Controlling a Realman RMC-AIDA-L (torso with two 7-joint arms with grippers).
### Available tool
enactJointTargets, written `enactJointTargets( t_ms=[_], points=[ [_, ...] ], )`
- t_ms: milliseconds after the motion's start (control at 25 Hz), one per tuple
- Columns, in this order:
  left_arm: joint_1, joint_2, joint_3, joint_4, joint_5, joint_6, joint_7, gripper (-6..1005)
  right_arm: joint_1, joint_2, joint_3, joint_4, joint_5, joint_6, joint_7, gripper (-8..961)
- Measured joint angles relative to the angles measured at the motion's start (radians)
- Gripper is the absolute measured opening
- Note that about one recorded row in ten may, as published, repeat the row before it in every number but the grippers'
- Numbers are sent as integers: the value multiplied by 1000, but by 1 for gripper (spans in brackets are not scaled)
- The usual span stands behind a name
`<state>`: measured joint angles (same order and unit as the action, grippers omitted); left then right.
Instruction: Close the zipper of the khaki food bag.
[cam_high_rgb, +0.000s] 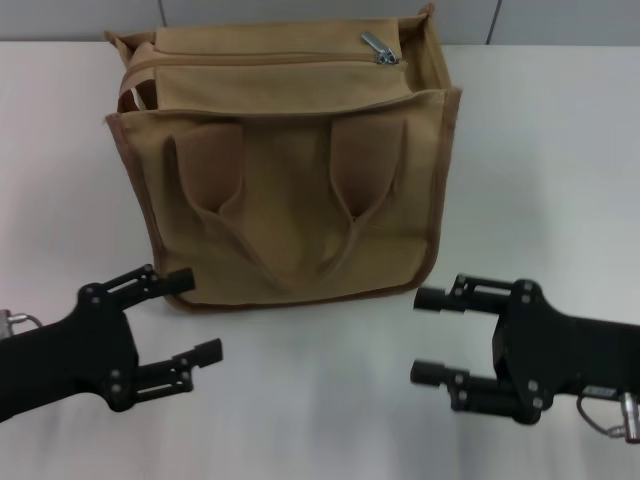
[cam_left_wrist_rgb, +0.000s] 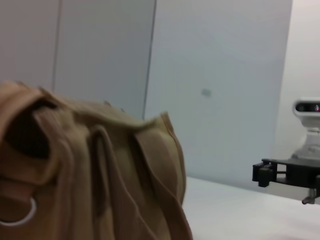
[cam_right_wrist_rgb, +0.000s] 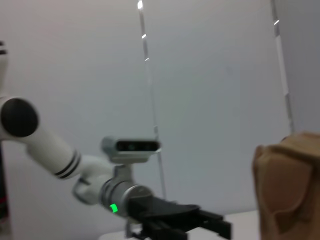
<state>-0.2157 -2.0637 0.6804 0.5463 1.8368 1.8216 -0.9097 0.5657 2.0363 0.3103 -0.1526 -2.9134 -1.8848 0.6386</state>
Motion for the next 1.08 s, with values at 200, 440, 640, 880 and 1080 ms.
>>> enactJointTargets(
  t_ms=[200,440,640,880,1080],
  points=[
    [-17,-4,16,-2,9,9,24,810,9,8,-28,-3,0,3,3,643],
    [-25,-3,86,-3,10,9,33,810,10,29,-31,-22,-1,48,13,643],
    [-30,-3,101,-3,40,2,25,810,7,36,-32,-25,-2,64,14,643],
    [-38,-3,101,-3,83,-2,18,810,5,38,-32,-25,-3,68,16,643],
    [-45,-4,102,-3,114,-8,16,810,8,40,-33,-25,-4,80,16,643]
  ],
)
